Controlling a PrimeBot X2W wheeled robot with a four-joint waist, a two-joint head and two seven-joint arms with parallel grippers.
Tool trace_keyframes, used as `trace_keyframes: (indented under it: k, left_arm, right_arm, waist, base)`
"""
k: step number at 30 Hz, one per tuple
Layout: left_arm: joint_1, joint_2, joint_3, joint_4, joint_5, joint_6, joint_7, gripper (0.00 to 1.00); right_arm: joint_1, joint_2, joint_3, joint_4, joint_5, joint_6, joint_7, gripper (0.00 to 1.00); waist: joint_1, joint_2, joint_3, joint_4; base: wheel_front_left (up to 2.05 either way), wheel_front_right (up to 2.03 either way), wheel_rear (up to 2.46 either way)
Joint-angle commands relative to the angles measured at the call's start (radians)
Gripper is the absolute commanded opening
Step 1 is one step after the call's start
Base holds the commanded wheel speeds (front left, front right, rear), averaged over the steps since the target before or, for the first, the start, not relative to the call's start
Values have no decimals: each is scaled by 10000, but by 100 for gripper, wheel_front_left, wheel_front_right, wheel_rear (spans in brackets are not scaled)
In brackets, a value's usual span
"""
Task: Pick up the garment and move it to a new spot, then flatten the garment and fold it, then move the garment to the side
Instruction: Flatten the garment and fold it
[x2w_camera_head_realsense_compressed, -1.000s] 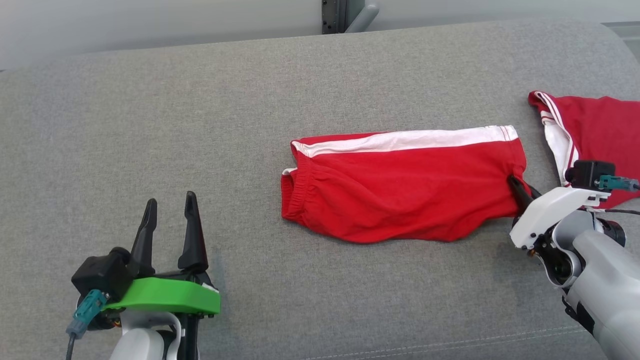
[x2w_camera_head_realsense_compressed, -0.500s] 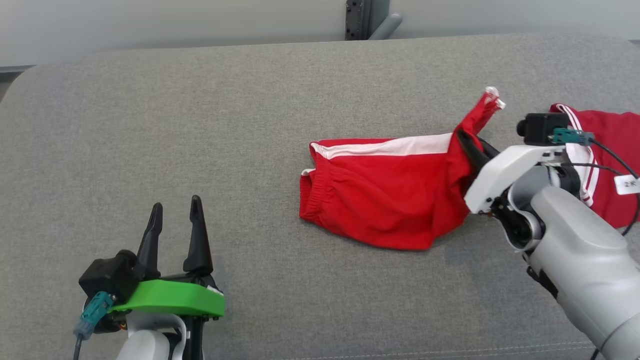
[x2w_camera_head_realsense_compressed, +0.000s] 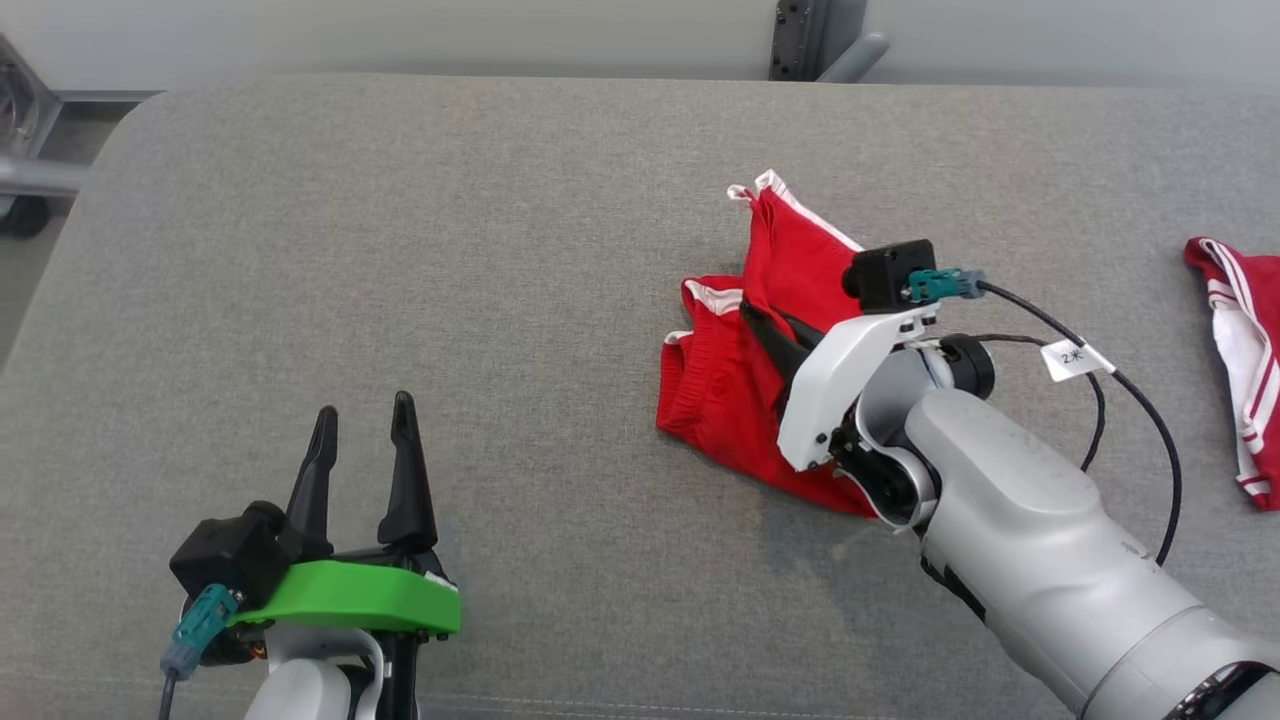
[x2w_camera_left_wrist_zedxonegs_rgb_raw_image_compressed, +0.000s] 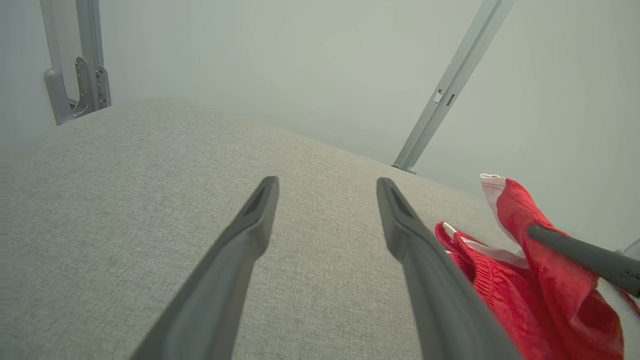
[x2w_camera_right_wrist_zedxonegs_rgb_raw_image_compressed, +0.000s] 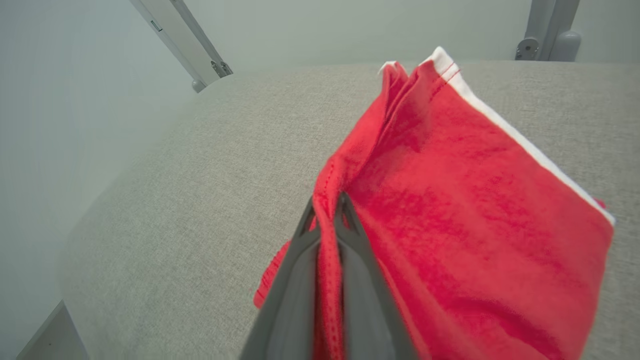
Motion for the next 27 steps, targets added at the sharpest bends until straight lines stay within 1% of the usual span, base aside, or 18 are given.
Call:
trace_keyframes:
  k: [1,5,12,13,14,15,16,22,27]
  left_arm:
    - [-130,-1,32,22,-37,-43,-50,100]
    - [-137,-24,66,72,-56,-65,-89,100]
    - [-145,-71,104,126,-55,-51,-118,100]
    - [-149,-75,106,128,-51,-51,-126,100]
    - [-156,-76,105,134,-47,-56,-131,100]
    - [-165,-77,109,139,-43,-63,-127,100]
    - [-177,-81,106,141,-40,-72,-130,100]
    - [-153,-88,64,159,5,-68,-150,100]
    - [-118,-87,-13,146,38,-57,-156,100]
  right_arm:
    - [31,47,77,77,-104,-9,71,0]
    - [159,195,336,308,-287,-9,307,0]
    - [136,365,507,613,-521,-9,334,0]
    - [134,393,526,635,-562,-9,309,11]
    - [139,413,547,648,-595,-9,278,42]
    - [147,439,593,623,-623,-9,253,85]
    - [162,457,634,581,-679,-9,216,100]
    - [431,390,794,8,-820,-9,-192,100]
    - [786,79,470,-688,-771,-9,-594,100]
  waist:
    - [0,0,67,186]
    - [0,0,79,305]
    - [0,0,96,299]
    - [0,0,100,281]
    - [0,0,104,261]
    - [0,0,108,236]
    - [0,0,110,213]
    - [0,0,92,41]
    - [0,0,65,-115]
  base:
    - [0,0,0]
    - [0,0,0]
    - [0,0,0]
    - [0,0,0]
    - [0,0,0]
    - [0,0,0]
    - [0,0,0]
    - [0,0,0]
    - [0,0,0]
